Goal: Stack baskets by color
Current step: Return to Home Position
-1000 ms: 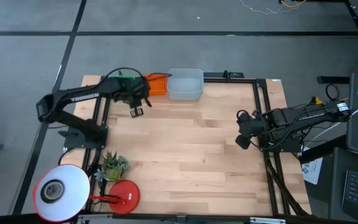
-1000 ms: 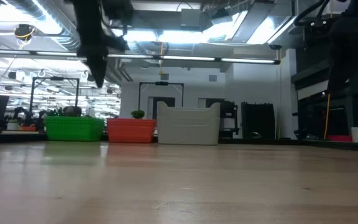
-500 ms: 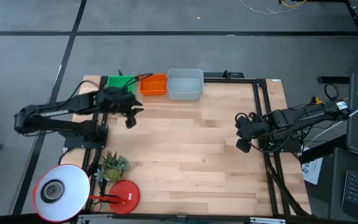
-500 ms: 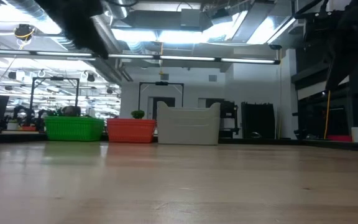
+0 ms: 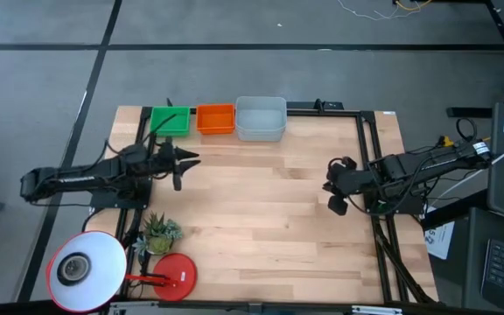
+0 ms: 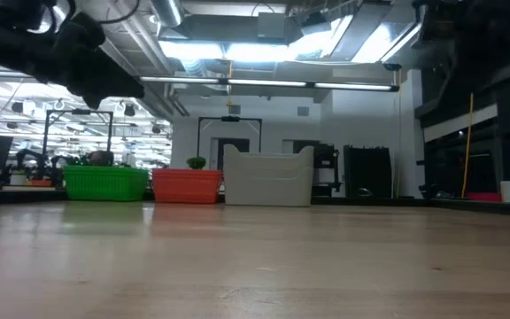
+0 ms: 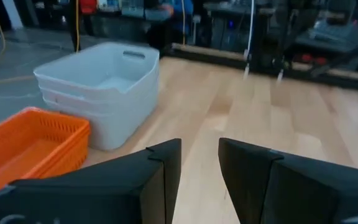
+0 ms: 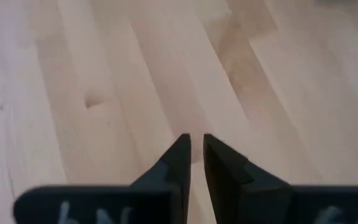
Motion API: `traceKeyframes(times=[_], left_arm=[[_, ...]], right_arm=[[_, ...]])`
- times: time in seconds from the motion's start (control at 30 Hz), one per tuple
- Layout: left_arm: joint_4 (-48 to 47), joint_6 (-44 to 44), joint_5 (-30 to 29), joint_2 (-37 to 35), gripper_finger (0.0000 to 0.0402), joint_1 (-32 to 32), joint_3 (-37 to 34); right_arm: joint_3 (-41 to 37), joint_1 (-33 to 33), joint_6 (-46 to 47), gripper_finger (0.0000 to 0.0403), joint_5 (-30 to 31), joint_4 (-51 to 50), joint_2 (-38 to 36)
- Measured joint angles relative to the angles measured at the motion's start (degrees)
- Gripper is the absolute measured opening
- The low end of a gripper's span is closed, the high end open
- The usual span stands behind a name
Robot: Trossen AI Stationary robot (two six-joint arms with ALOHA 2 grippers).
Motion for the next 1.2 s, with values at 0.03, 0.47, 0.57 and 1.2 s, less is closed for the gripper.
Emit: traceKeyframes(times=[0.03, 0.47, 0.57, 1.2], left_arm=[[0.5, -0.2, 0.0, -1.2, 0.0100, 0.0, -0.6], [-8.3, 1.6, 0.0, -10.9, 0.0100, -4.2, -1.6], [-8.2, 2.8, 0.0, -10.9, 0.0100, -5.0, -1.9], [0.2, 0.3, -5.4, -11.0, 0.0100, -6.1, -10.0]], right_arm=[[0.0, 0.0, -1.7, 0.0044, 0.5, 1.1, -0.1], [-0.4, 0.1, -23.7, 0.0044, 3.1, 15.6, -18.8], [-3.0, 0.1, -28.3, 0.0044, -1.2, 20.8, -22.1], [-19.8, 0.1, -31.8, 0.0044, -5.1, 30.3, -38.1]])
